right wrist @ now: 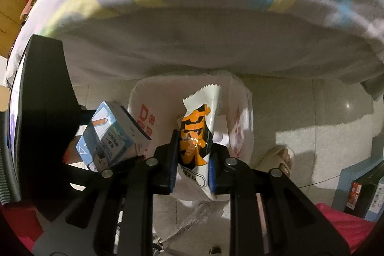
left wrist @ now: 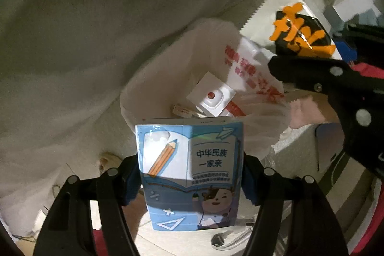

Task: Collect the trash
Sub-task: 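Open both tools to drop the box and snack bag into the bag, then move both open tools back over the items on the bed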

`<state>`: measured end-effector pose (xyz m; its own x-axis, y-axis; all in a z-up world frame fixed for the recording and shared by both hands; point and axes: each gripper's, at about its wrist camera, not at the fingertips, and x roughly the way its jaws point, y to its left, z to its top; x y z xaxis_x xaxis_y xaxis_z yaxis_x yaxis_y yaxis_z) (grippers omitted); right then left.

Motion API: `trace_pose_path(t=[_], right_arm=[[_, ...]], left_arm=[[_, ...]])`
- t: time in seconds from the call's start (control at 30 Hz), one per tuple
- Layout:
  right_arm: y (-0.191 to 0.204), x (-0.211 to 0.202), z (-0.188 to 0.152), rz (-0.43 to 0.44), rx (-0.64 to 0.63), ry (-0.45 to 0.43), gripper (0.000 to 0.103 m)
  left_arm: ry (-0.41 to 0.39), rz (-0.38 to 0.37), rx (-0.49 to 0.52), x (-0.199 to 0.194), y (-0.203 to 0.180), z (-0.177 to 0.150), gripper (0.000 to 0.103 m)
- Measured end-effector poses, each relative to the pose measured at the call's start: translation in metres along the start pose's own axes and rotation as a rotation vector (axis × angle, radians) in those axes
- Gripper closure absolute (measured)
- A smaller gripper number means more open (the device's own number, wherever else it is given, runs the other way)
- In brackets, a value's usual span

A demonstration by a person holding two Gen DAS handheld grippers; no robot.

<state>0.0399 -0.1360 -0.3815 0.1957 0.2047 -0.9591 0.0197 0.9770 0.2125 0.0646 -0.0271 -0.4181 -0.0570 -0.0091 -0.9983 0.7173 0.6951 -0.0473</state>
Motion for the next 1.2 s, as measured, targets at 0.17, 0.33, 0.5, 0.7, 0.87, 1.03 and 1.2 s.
trace_pose_path(t=[0.17, 0.33, 0.5, 0.7, 0.87, 1.03, 1.2], right_arm=[[-0.007, 0.026, 0.0, 0.007, 0.024, 0.038, 0.083], [-0.014, 0.047, 0.002, 0.022, 0.048, 0.071, 0.083], [-0.017, 0.064, 0.003, 0.025, 0.058, 0.1, 0.083], [-0.016, 0.087, 0.006, 0.042, 0.066, 0.136, 0.082], [-0.016, 0.096, 0.008, 0.049, 0.057, 0.148, 0.082], [-0.021, 0.104, 0.008, 0.072, 0.077, 0.161, 0.056], [-0.023, 0.104, 0.007, 0.065, 0.074, 0.16, 0.052]], left_arm=[[0.044, 0.01, -0.015, 0.025, 0.004, -0.002, 0.038], [0.074, -0.012, -0.026, 0.039, 0.007, 0.0, 0.038], [0.109, -0.03, -0.027, 0.055, 0.007, 0.0, 0.038], [0.14, -0.064, -0.066, 0.073, 0.009, 0.003, 0.038], [0.148, -0.082, -0.096, 0.077, 0.013, 0.008, 0.037], [0.17, -0.125, -0.165, 0.088, 0.019, 0.012, 0.026], [0.153, -0.112, -0.199, 0.087, 0.024, 0.015, 0.024]])
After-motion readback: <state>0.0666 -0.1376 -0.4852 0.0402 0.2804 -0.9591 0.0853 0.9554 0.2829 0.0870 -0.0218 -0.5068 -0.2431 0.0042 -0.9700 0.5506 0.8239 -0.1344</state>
